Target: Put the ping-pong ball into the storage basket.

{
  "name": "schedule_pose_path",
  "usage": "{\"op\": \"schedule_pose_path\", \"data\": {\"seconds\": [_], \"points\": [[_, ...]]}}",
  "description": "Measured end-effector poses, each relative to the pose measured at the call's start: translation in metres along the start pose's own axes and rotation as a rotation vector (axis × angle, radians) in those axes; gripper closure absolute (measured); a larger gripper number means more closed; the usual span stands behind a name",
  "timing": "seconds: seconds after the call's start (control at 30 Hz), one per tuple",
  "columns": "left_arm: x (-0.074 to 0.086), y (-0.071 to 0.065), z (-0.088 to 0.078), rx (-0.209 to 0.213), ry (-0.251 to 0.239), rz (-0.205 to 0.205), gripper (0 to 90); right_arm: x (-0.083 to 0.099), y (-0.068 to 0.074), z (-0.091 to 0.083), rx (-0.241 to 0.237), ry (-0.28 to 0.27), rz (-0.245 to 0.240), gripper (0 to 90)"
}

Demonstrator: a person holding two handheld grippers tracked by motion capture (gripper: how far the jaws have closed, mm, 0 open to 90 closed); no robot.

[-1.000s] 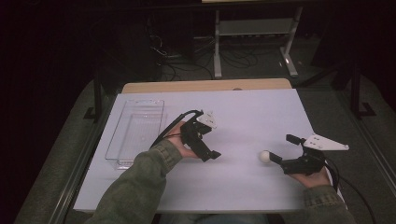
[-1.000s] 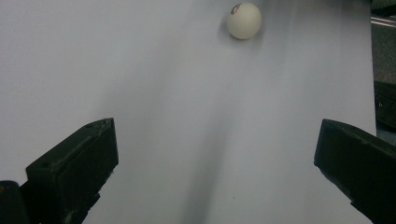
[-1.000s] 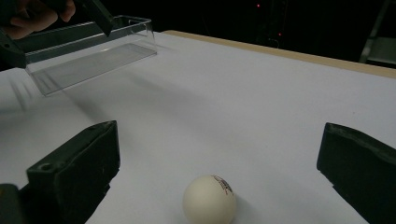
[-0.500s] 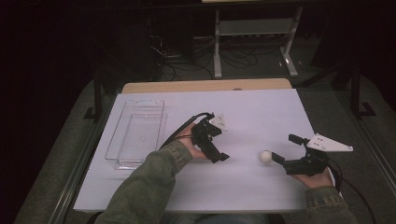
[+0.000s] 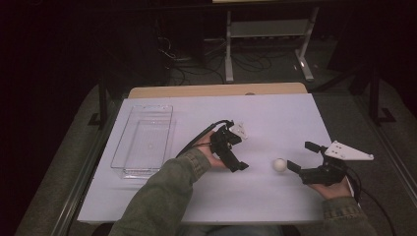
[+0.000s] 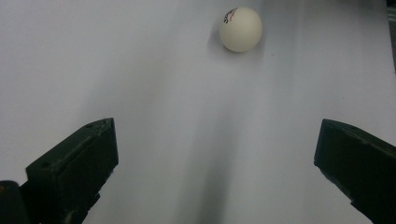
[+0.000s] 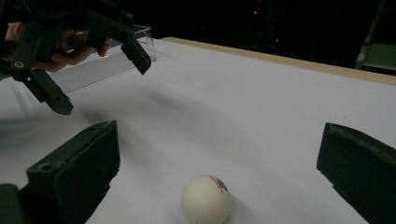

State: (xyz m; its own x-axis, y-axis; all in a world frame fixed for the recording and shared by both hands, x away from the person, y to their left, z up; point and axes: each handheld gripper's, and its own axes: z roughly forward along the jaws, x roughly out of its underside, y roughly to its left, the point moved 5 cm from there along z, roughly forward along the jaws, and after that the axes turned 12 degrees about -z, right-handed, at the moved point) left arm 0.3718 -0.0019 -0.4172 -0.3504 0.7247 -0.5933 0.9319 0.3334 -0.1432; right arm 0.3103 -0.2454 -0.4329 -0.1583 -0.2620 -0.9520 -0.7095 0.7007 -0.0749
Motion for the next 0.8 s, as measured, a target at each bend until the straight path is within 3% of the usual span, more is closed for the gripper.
{"op": "schedule_pose_path", "data": {"seconds": [0.8], "points": [[-0.013,-0.003,0.024,0.037,-0.001,0.003,0.0,0.001,0.000,-0.002,0.003,0.000,-0.004,0.0]]}}
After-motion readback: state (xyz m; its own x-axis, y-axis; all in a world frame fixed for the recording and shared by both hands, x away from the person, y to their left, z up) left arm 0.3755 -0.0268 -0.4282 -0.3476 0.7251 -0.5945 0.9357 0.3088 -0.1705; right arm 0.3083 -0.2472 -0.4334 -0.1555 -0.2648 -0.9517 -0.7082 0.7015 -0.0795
